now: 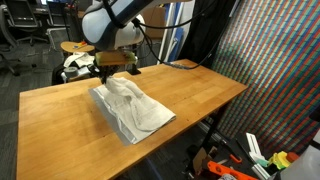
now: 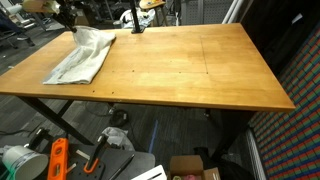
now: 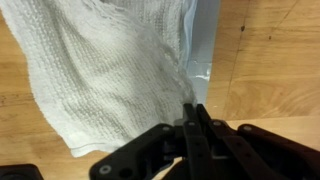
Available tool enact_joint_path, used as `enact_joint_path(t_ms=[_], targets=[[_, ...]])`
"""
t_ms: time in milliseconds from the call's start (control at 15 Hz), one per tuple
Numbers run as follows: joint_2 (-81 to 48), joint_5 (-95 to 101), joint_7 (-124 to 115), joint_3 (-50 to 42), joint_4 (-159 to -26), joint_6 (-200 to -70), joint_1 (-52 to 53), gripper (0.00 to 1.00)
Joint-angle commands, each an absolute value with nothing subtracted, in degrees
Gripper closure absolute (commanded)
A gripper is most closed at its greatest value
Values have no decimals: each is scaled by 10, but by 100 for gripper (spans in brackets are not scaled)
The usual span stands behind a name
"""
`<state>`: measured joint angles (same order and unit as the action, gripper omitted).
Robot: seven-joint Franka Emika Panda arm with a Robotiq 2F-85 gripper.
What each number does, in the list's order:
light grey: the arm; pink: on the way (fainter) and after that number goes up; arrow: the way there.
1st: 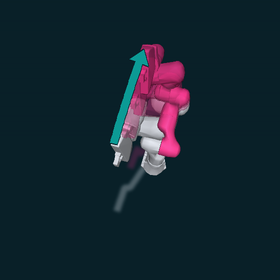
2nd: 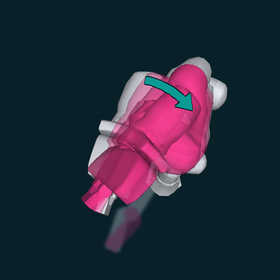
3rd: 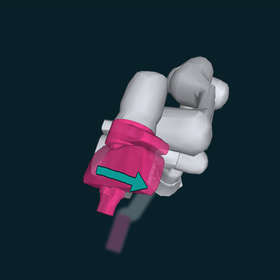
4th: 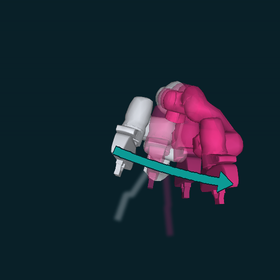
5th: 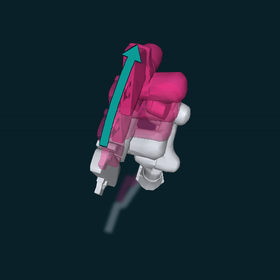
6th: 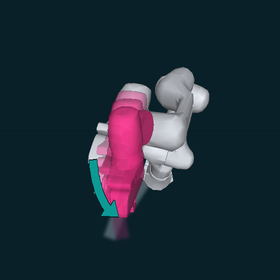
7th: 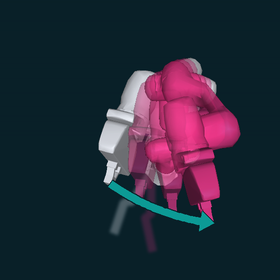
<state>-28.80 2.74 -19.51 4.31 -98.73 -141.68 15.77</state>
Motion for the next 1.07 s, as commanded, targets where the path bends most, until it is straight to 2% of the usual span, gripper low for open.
enact_joint_path(t_ms=[0, 1000], targets=[[-317, 39, -229, 29, -930, -1385, 179, 99], [-428, 53, -308, -2, -757, -1286, 223, 98]])
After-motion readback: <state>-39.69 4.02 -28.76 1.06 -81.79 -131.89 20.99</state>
